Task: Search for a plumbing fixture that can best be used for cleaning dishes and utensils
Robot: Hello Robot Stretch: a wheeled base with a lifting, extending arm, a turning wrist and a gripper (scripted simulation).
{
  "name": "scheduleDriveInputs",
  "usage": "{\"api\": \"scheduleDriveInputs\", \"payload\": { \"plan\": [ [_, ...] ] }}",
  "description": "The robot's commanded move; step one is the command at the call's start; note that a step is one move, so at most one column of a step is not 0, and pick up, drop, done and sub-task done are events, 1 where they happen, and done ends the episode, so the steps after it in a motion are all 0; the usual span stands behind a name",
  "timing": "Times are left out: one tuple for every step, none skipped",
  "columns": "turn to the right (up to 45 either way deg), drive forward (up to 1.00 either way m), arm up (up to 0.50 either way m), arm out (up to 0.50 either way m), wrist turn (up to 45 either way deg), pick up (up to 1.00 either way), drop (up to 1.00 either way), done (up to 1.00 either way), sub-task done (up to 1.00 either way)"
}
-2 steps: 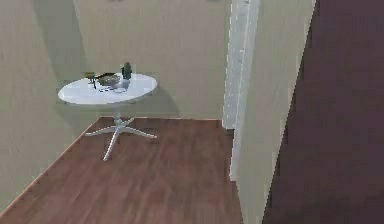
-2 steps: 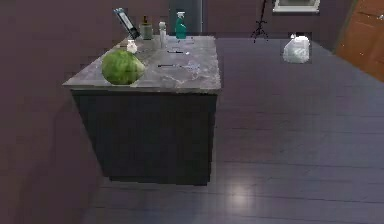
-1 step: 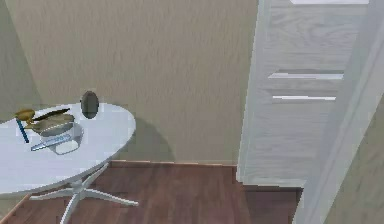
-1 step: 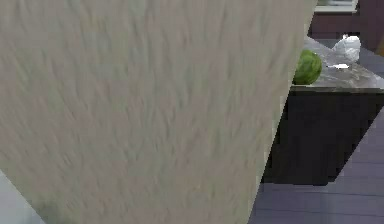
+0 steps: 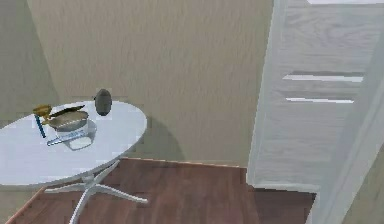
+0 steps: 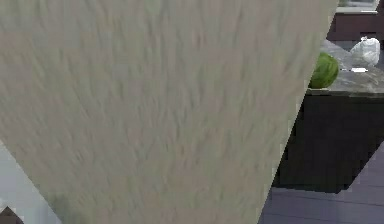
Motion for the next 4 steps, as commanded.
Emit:
{"api": "scheduleDriveInputs", "payload": {
  "plan": [
    [0.0,0.65,0.0,0.0,0.0,0.0,0.0,0.0,0.0],
    [0.0,0.15,0.0,0.0,0.0,0.0,0.0,0.0,0.0],
    [45.0,0.0,0.0,0.0,0.0,0.0,0.0,0.0,0.0],
    [45.0,0.0,0.0,0.0,0.0,0.0,0.0,0.0,0.0]
  ]
}}
